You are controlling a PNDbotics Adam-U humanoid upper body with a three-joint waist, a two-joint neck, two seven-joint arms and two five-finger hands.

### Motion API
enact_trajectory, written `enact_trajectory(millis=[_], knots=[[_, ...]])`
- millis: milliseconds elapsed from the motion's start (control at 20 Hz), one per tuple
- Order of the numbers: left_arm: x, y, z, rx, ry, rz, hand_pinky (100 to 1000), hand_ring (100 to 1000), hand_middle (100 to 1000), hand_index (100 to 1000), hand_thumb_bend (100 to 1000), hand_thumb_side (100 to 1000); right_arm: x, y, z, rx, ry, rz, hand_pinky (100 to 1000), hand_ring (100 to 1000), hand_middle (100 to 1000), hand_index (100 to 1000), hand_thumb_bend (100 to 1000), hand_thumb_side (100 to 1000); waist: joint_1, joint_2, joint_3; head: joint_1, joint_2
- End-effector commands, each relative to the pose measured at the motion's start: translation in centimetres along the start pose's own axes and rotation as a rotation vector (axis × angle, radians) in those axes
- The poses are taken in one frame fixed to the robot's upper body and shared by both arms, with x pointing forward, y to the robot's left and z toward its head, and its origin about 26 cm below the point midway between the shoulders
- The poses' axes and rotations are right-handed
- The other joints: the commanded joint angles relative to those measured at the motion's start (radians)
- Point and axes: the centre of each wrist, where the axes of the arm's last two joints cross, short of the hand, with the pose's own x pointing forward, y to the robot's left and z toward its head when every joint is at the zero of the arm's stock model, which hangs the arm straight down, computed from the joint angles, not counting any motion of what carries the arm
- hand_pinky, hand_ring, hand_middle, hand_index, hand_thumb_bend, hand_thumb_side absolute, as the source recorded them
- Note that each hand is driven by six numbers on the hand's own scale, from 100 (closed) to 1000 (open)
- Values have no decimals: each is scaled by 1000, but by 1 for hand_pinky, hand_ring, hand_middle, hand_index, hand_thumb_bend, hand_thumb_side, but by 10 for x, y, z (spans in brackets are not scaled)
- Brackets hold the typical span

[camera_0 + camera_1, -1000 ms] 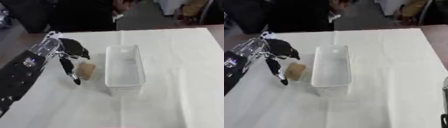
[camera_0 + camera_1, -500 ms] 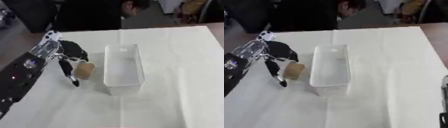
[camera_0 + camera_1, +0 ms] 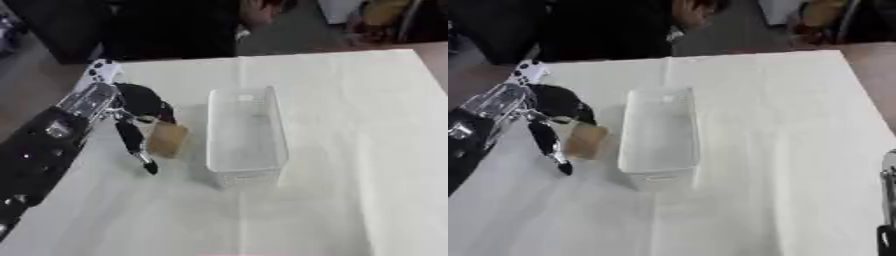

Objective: Pick up objects on the table and place them in the box.

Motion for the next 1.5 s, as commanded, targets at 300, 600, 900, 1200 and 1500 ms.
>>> enact_trajectory(millis=[300, 600, 900, 1200, 1500], knots=[[-4, 8, 5, 25, 24, -68, 744, 680, 778, 913, 963, 1000, 5, 7, -6, 7, -29, -34, 130, 294, 406, 515, 100, 1000, 4, -9, -5, 22, -19], [3, -4, -1, 47, 6, -75, 608, 581, 681, 847, 950, 862, 5, 11, -7, 10, -36, -48, 131, 293, 406, 515, 100, 1000, 8, 1, -13, 28, -29], [6, -17, -4, 63, -38, -45, 509, 502, 559, 686, 687, 707, 5, 12, -7, 16, -34, -53, 127, 291, 404, 514, 100, 1000, 9, 6, -13, 28, -36], [6, -22, -3, 114, -38, 0, 390, 401, 435, 506, 100, 647, 5, 11, -7, 17, -33, -53, 125, 290, 400, 512, 100, 1000, 5, 5, -8, 29, -44], [6, -27, -3, 118, -23, 91, 189, 193, 184, 378, 100, 608, 5, 9, -7, 17, -29, -55, 121, 287, 397, 510, 100, 1000, 2, 2, -2, 34, -50]])
